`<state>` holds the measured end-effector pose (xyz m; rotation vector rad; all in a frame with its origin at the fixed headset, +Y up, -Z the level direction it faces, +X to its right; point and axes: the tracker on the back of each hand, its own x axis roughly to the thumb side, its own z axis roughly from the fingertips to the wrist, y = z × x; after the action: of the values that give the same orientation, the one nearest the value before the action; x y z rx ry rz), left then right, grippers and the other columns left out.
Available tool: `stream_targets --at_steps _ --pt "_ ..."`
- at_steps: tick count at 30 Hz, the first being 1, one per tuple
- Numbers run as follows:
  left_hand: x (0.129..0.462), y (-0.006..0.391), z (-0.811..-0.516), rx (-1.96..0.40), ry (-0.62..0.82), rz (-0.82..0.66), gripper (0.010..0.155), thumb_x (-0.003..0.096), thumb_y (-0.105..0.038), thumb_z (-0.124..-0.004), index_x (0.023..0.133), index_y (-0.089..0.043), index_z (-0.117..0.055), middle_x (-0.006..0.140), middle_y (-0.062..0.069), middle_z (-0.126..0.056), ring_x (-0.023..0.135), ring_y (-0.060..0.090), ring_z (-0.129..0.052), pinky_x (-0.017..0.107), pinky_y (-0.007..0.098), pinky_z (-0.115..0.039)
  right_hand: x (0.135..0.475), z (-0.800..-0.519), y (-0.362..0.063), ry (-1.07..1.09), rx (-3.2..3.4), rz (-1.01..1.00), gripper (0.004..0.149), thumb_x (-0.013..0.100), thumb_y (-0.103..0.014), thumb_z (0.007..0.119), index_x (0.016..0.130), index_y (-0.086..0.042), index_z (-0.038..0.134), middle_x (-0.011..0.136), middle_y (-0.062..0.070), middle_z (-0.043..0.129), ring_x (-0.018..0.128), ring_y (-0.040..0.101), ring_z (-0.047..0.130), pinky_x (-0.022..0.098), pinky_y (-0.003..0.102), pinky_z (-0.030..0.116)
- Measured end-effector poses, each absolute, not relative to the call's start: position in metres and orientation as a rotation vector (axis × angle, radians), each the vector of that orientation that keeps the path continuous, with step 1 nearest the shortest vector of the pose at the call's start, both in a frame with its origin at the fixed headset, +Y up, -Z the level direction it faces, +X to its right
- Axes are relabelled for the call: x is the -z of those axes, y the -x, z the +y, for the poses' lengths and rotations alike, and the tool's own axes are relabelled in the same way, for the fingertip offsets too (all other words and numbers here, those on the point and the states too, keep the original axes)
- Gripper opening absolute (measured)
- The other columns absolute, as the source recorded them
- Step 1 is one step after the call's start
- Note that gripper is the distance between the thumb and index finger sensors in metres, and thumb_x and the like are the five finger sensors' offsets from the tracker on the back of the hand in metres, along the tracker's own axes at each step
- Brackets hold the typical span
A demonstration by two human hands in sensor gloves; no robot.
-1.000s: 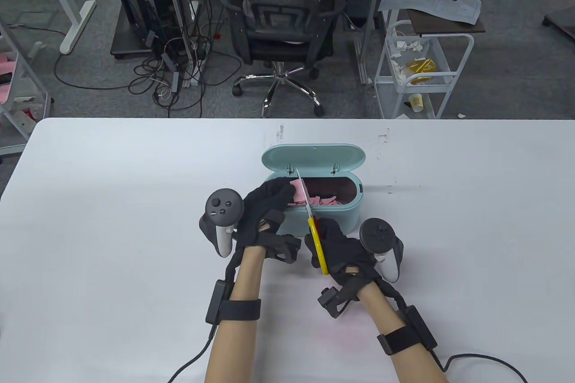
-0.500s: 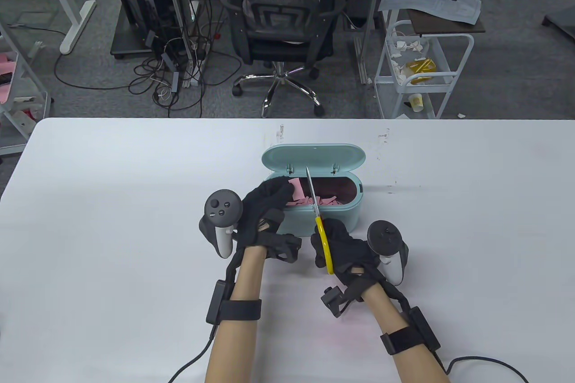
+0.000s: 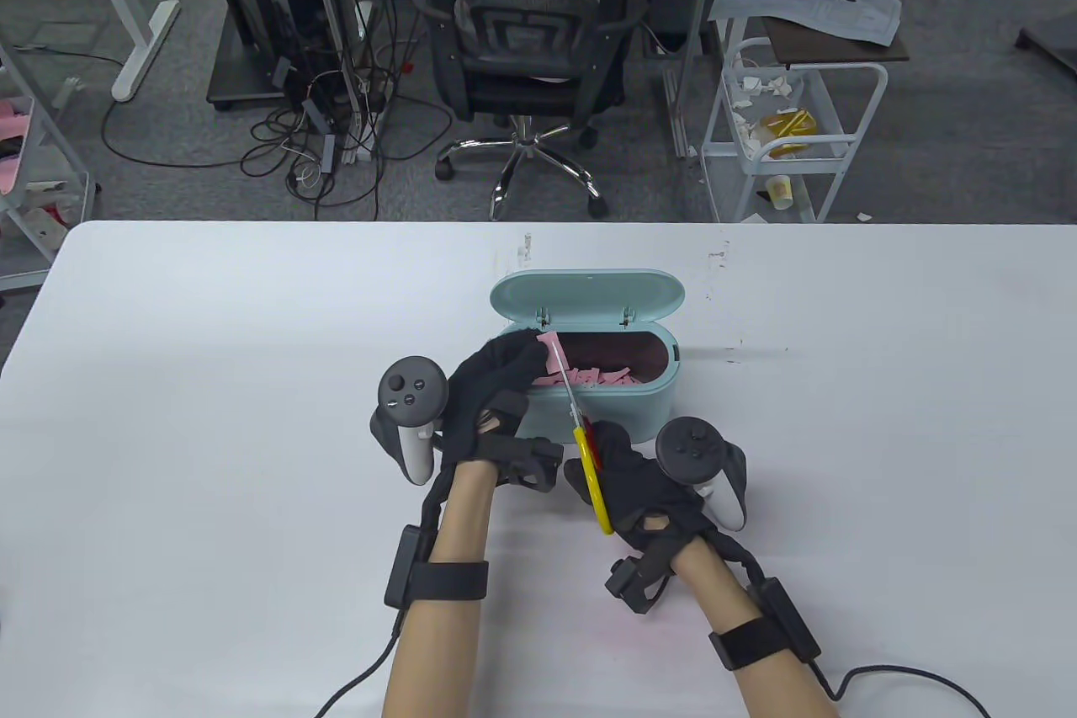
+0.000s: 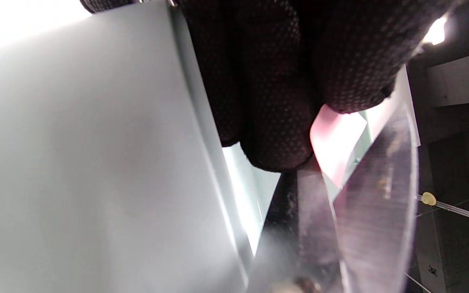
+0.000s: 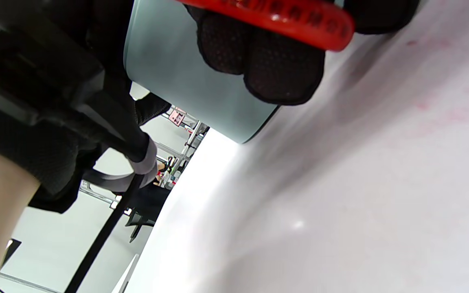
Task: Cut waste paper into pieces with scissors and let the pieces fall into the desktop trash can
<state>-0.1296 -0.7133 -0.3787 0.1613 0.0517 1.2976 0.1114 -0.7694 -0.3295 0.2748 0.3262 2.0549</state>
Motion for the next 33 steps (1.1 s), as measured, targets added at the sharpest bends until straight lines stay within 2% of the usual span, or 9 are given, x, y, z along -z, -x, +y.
stream_targets --at_steps 13,21,25,30,33 --pt "0.3790 0.1289 -0.7127 -1.269 -0.167 0.047 0.034 0.0447 -0.050 -0.089 0.074 -0.035 -0.096 0.060 -0.012 -0.113 0.064 0.012 -0.109 0.075 0.060 -0.051 0.3334 -0.7697 -0.1122 -0.246 -2.073 0.234 0.083 0.037 -0.068 0.065 0.096 -0.015 0.039 0.076 -0.002 0.079 0.051 0.024 0.095 0.059 0.066 0.059" --pt "0.3799 0.1294 -0.7121 -1.267 -0.157 0.023 0.035 0.0455 -0.049 -0.088 0.076 -0.032 -0.096 0.061 -0.010 -0.113 0.064 0.014 -0.109 0.075 0.060 -0.051 0.3332 -0.7697 -0.1151 -0.196 -2.081 0.147 0.075 0.036 -0.061 0.071 0.090 -0.014 0.048 0.063 -0.007 0.086 0.035 0.016 0.099 0.058 0.062 0.066" --pt "0.3806 0.1300 -0.7115 -1.262 -0.145 0.006 0.036 0.0464 -0.047 -0.087 0.077 -0.031 -0.096 0.062 -0.009 -0.113 0.065 0.015 -0.108 0.075 0.061 -0.051 0.3336 -0.7706 -0.1179 -0.202 -2.052 0.154 0.075 0.037 -0.061 0.072 0.090 -0.015 0.049 0.063 -0.007 0.086 0.034 0.016 0.099 0.058 0.064 0.063" --pt "0.3809 0.1286 -0.7088 -1.219 -0.143 -0.006 0.035 0.0454 -0.046 -0.088 0.076 -0.031 -0.096 0.061 -0.008 -0.113 0.065 0.016 -0.108 0.075 0.061 -0.051 0.3355 -0.7716 -0.1171 -0.215 -2.041 0.228 0.081 0.037 -0.067 0.071 0.095 -0.018 0.043 0.072 -0.004 0.081 0.046 0.021 0.095 0.059 0.069 0.054" --pt "0.3812 0.1285 -0.7084 -1.209 -0.145 -0.009 0.036 0.0447 -0.046 -0.088 0.075 -0.030 -0.097 0.060 -0.008 -0.114 0.065 0.016 -0.109 0.074 0.062 -0.051 0.3368 -0.7689 -0.1171 -0.212 -2.066 0.202 0.082 0.037 -0.068 0.071 0.095 -0.018 0.043 0.072 -0.004 0.081 0.046 0.021 0.095 0.059 0.069 0.055"
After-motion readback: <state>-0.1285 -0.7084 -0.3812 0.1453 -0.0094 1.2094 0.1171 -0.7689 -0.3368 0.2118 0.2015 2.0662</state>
